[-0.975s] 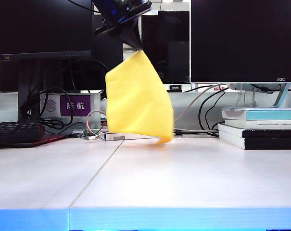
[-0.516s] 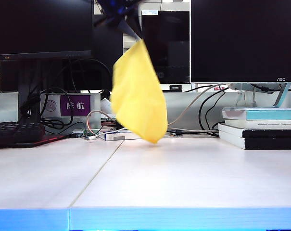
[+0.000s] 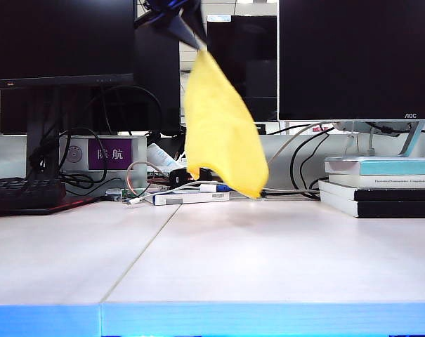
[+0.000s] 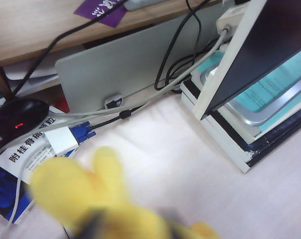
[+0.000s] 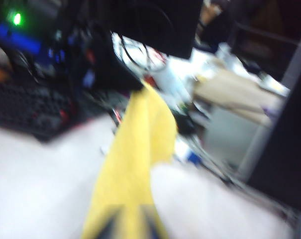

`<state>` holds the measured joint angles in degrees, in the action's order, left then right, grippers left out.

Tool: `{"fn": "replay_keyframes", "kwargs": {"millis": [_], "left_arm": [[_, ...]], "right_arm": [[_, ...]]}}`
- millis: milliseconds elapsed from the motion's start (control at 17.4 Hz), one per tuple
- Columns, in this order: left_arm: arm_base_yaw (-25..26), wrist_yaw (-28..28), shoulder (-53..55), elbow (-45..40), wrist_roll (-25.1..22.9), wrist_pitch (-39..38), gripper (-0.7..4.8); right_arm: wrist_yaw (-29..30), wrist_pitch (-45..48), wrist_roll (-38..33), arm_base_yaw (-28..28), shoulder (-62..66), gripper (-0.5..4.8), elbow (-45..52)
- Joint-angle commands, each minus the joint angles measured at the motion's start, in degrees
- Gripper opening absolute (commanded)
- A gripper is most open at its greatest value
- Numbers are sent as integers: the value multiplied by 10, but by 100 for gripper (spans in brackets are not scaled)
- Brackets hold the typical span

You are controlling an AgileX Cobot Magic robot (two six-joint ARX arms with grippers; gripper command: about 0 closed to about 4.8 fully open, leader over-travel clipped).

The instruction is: Wipe the table from back to front using the rag.

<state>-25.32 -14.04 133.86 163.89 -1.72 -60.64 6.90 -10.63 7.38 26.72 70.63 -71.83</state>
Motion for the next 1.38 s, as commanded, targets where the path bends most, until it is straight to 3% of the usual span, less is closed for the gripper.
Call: {"fn": "replay_keyframes", "kwargs": {"millis": [57, 172, 287, 402, 459, 860, 1147, 1377], "left_arm": [[-1, -2, -7, 3, -2, 6, 182], [-1, -3, -8, 3, -2, 3, 180], [-1, -3, -10, 3, -2, -1, 178], [-1, -3, -15, 3, -2, -5, 81], [-1, -3, -22, 3, -2, -7, 11], [-1, -2, -34, 3, 2, -27, 11], [-1, -3, -34, 3, 2, -27, 11], [-1, -23, -34, 3, 2, -30, 11]], "right_arm": [[66, 107, -3, 3, 67, 399, -2], [120, 185, -4, 3, 122, 367, -3], [126, 216, -16, 3, 150, 328, -3], [126, 242, -18, 2, 180, 284, -3], [127, 287, -18, 2, 212, 237, -2], [94, 456, -63, 2, 305, 238, -3], [67, 486, -63, 2, 328, 238, -8], [67, 468, -63, 2, 371, 238, -73]]}}
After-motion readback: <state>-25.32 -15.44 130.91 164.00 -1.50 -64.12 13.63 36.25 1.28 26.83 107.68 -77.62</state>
